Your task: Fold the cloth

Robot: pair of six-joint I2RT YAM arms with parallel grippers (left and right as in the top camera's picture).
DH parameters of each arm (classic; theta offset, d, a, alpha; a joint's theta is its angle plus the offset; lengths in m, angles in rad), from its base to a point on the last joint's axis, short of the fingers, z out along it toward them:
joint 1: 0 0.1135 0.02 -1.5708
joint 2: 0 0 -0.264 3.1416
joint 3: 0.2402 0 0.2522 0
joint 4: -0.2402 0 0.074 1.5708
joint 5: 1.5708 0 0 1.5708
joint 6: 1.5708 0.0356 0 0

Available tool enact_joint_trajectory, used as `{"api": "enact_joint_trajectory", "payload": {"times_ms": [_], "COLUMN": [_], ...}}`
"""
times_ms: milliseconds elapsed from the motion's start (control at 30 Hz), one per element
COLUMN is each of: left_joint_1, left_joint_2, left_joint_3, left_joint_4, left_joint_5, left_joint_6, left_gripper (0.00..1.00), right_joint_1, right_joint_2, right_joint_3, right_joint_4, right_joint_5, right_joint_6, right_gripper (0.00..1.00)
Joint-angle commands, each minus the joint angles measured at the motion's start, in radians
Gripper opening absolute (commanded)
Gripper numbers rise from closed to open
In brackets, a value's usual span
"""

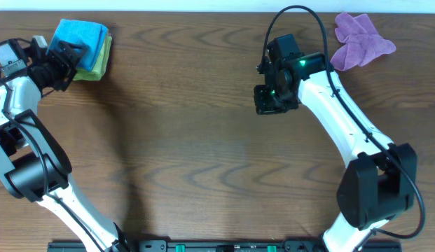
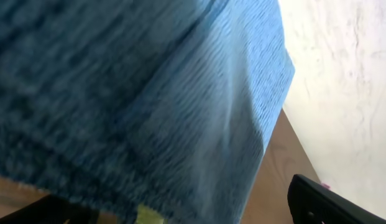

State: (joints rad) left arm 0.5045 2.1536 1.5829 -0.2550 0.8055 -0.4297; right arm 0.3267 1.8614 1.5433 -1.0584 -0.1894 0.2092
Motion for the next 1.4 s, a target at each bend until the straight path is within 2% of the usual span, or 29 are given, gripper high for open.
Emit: {"api": "enact_joint_trajectory", "payload": {"times_ms": [0, 133, 333, 567, 600, 633, 667, 700, 767, 933, 1200, 1233, 1300, 1367], "left_joint_1": [0.014, 0.036, 0.072, 0.070, 0.070, 0.070, 0.070, 0.070, 0.067, -0.020, -0.153, -0.154, -0.154, -0.154], "left_joint_2": [-0.024, -0.075, -0.231, -0.564, -0.622, -0.687, -0.739, -0.798, -0.908, -1.173, -1.521, -1.552, -1.602, -1.624], "left_joint_3": [0.026, 0.026, 0.026, 0.026, 0.026, 0.024, 0.021, 0.018, 0.005, -0.060, -0.228, -0.243, -0.259, -0.259], "left_joint_4": [-0.020, -0.097, -0.371, -0.643, -0.680, -0.716, -0.740, -0.766, -0.811, -0.883, -0.976, -0.995, -1.022, -1.032], "left_joint_5": [0.023, 0.008, -0.085, -0.180, -0.183, -0.190, -0.188, -0.188, -0.188, -0.177, -0.177, -0.177, -0.177, -0.178], "left_joint_6": [0.011, 0.026, 0.137, 0.261, 0.276, 0.284, 0.296, 0.312, 0.340, 0.444, 0.536, 0.539, 0.538, 0.522], "left_gripper": [0.95, 0.95, 0.95, 0.95, 0.96, 0.95, 0.95, 0.95, 0.95, 0.95, 0.95, 0.95, 0.96, 0.96], "right_joint_1": [0.016, 0.029, 0.033, 0.032, 0.029, 0.025, 0.024, 0.023, 0.023, 0.023, 0.024, 0.023, 0.023, 0.024], "right_joint_2": [-0.016, -0.016, -0.023, -0.163, -0.210, -0.255, -0.288, -0.329, -0.408, -0.562, -0.790, -0.818, -0.874, -0.900], "right_joint_3": [0.017, 0.017, 0.037, 0.108, 0.109, 0.109, 0.109, 0.109, 0.109, 0.109, -0.011, -0.036, -0.079, -0.084], "right_joint_4": [0.000, 0.000, -0.032, -0.135, -0.148, -0.160, -0.170, -0.187, -0.231, -0.324, -0.412, -0.407, -0.401, -0.414], "right_joint_5": [-0.002, -0.002, -0.002, 0.010, 0.029, 0.049, 0.062, 0.073, 0.089, 0.120, 0.186, 0.187, 0.190, 0.185], "right_joint_6": [0.014, 0.014, 0.009, -0.058, -0.058, -0.059, -0.059, -0.062, -0.071, -0.076, -0.071, -0.068, -0.068, -0.064], "right_gripper": [0.02, 0.01, 0.02, 0.03, 0.13, 0.17, 0.25, 0.36, 0.49, 0.61, 0.66, 0.74, 0.99, 0.99]}}
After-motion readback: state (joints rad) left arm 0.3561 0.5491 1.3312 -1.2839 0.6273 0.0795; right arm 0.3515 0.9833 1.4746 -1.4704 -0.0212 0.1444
